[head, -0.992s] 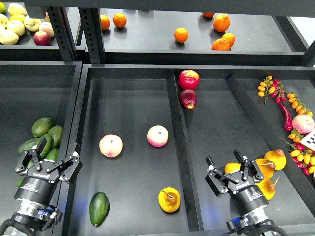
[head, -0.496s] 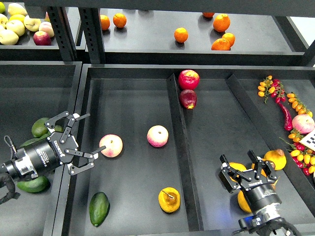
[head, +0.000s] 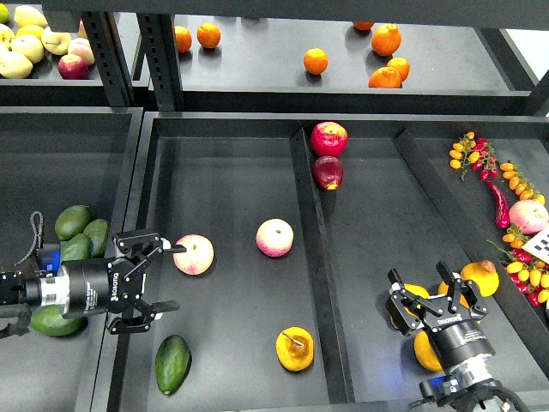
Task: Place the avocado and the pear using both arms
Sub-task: 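Move the left gripper over the green avocado in the middle bin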
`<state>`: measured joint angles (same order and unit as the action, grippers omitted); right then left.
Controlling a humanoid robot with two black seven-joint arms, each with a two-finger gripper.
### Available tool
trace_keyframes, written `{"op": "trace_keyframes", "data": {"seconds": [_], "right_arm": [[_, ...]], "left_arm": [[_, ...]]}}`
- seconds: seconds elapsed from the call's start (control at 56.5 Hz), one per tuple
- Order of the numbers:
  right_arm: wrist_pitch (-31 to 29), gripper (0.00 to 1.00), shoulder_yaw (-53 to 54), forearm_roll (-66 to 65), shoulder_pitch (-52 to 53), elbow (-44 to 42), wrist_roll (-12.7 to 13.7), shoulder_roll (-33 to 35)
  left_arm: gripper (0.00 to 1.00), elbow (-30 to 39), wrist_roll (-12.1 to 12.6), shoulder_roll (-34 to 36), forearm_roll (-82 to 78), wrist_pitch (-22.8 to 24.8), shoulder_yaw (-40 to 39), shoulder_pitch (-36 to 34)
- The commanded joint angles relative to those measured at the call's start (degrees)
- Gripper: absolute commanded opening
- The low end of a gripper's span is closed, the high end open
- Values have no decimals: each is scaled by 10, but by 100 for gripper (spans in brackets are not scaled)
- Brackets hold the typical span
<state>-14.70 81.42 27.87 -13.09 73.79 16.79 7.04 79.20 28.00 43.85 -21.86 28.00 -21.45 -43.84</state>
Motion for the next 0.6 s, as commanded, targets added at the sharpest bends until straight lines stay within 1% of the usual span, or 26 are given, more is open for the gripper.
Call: {"op": "trace_keyframes", "data": {"seconds": [0.0, 0.106, 0.23, 0.336, 0.496, 0.584], "right_arm": [[6, 100, 1, 0, 11, 0, 0, 0], [23, 100, 1, 0, 23, 0, -3, 0], [39, 100, 2, 0, 36, 0, -4, -1], [50, 100, 8, 0, 44, 0, -4, -4], [68, 100, 17, 0, 57, 0, -4, -5], [68, 100, 23, 0, 59, 0, -4, -5]], "left_arm": [[100, -1, 0, -6, -9, 0, 108, -81], [100, -4, 0, -30, -16, 0, 192, -135], [100, -4, 0, -62, -17, 0, 250, -168], [100, -4, 0, -77, -29, 0, 284, -187], [100, -11, 0, -130, -38, 0, 351, -217], [100, -17, 0, -149, -38, 0, 366, -218]]}}
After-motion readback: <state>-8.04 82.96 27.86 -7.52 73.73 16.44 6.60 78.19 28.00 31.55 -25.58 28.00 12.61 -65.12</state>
